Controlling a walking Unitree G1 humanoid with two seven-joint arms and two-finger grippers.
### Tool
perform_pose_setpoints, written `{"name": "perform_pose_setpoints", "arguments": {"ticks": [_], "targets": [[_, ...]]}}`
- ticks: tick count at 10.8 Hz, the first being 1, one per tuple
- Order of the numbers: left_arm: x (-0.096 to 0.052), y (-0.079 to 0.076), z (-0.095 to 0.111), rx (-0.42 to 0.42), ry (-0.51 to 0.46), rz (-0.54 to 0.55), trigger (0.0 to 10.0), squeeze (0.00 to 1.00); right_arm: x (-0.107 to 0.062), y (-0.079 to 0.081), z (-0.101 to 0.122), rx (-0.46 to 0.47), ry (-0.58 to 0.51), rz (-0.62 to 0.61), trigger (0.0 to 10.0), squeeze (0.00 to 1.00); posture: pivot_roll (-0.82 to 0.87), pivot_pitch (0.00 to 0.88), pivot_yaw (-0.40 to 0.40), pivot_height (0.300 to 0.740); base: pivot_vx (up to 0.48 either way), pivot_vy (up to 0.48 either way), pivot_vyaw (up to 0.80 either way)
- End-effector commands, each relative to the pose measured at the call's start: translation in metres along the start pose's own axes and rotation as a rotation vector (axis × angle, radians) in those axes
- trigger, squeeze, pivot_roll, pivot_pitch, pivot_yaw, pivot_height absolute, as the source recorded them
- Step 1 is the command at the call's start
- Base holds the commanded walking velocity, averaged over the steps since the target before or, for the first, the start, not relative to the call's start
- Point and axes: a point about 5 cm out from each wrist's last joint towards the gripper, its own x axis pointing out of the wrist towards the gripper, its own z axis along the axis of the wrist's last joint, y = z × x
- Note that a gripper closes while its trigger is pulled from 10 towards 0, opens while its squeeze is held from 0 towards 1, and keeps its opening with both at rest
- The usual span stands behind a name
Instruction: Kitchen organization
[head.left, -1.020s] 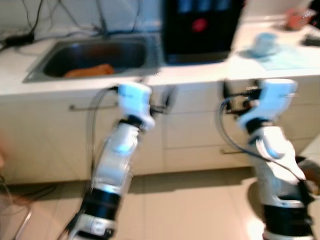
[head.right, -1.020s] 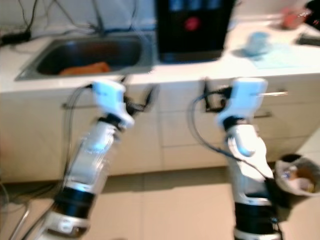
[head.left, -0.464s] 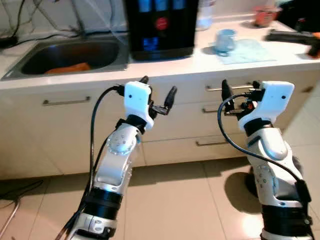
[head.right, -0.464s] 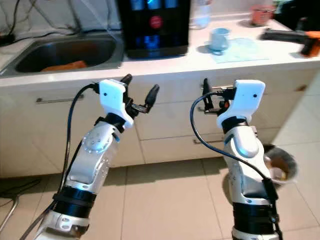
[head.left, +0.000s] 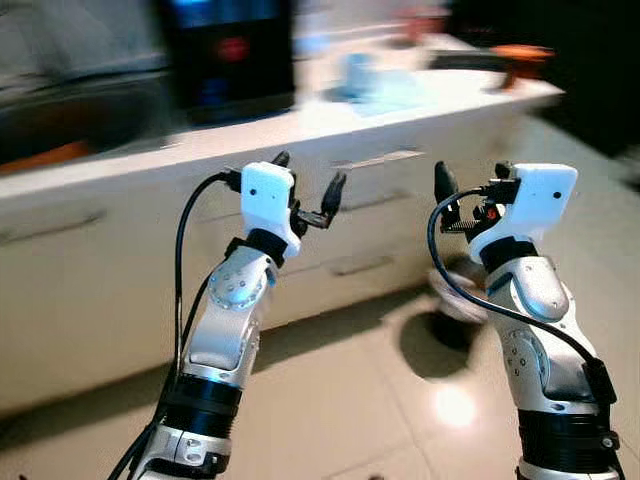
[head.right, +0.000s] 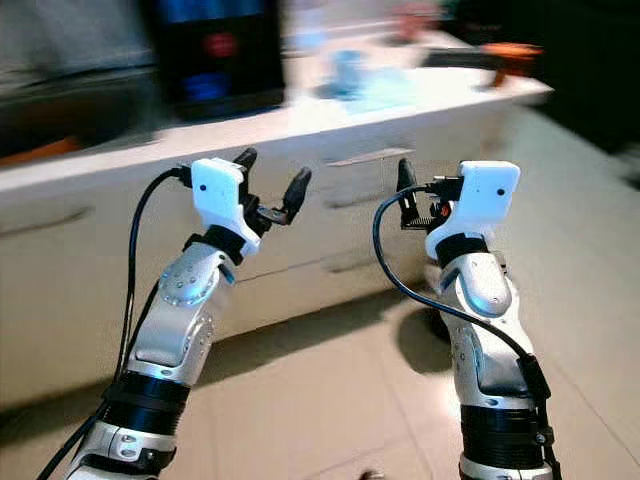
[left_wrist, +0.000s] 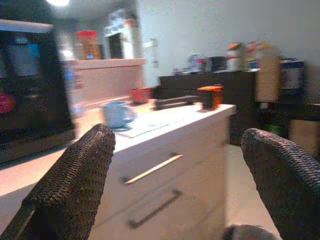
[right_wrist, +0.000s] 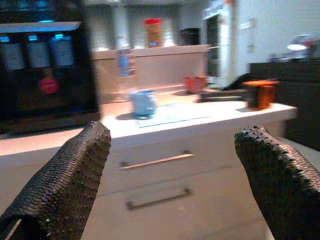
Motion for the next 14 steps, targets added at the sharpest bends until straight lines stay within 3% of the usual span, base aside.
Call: {"name": "perform_pose_setpoints", "arguments": {"ticks": [1, 10, 14], "targets": [[0.001, 0.002, -0.001, -0.005, 0.017, 0.006, 10.0, 0.0, 0.001, 0.0, 0.001, 0.006, -0.004, -0.002, 10.0, 0.0, 0.03, 0.0, 0.075, 0.74, 0.0, 0.0, -0.8], [0.0, 0.005, -0.006, -0.032, 0.045, 0.036, 10.0, 0.0, 0.001, -0.003, -0.001, 0.014, 0.007, -0.013, 10.0, 0.0, 0.03, 0.004, 0.077, 0.74, 0.0, 0.0, -0.8], [-0.002, 0.009, -0.017, -0.054, 0.107, 0.056, 10.0, 0.0, 0.001, -0.004, -0.002, 0.019, 0.01, -0.022, 10.0, 0.0, 0.03, 0.006, 0.075, 0.74, 0.0, 0.0, -0.8]]}}
